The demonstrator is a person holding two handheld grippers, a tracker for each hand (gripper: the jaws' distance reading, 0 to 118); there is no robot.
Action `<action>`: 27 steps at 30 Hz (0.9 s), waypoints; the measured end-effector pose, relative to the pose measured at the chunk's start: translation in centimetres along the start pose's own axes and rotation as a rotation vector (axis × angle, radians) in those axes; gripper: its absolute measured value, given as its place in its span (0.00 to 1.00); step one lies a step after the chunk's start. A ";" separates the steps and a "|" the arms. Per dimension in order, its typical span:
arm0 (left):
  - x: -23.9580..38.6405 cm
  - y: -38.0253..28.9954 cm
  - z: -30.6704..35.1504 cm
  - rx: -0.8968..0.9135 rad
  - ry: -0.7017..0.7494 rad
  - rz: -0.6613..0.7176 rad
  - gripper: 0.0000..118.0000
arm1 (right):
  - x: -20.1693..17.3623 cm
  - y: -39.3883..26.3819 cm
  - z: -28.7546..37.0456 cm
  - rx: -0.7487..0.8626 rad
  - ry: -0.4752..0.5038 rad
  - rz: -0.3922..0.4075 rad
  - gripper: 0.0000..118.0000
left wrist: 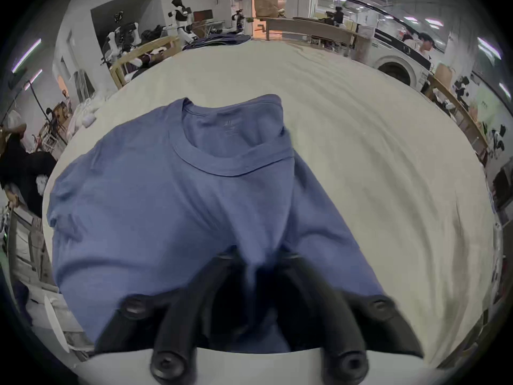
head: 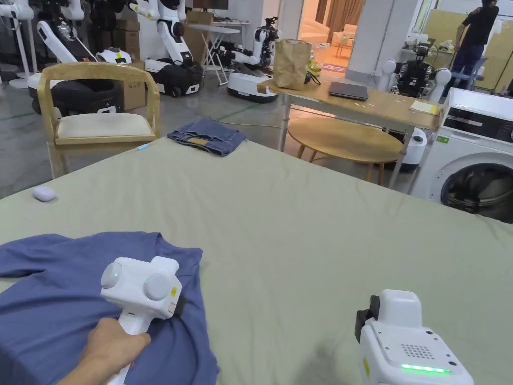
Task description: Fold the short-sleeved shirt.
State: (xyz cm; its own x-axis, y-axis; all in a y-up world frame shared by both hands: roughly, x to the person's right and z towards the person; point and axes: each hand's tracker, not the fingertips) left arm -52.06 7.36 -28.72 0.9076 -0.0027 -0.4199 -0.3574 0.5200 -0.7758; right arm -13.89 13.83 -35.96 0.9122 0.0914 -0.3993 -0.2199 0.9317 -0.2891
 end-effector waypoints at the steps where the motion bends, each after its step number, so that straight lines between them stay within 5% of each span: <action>1: -0.2 0.0 0.0 -0.002 0.003 -0.004 0.01 | 0.0 0.0 0.1 -0.001 -0.003 0.001 0.00; 17: -2.3 3.5 13.9 0.367 -0.173 0.135 0.00 | 3.8 1.9 3.1 0.072 -0.041 -0.038 0.00; 27: 9.3 10.3 19.4 0.468 -0.325 -0.049 0.00 | 9.2 1.9 5.8 0.099 -0.130 -0.084 0.00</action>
State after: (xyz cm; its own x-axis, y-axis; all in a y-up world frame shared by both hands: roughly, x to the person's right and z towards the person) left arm -42.98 29.26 -31.49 0.9682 0.1880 -0.1651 -0.2447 0.8492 -0.4679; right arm -3.92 18.46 -35.16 0.9644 0.0507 -0.2596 -0.1120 0.9674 -0.2272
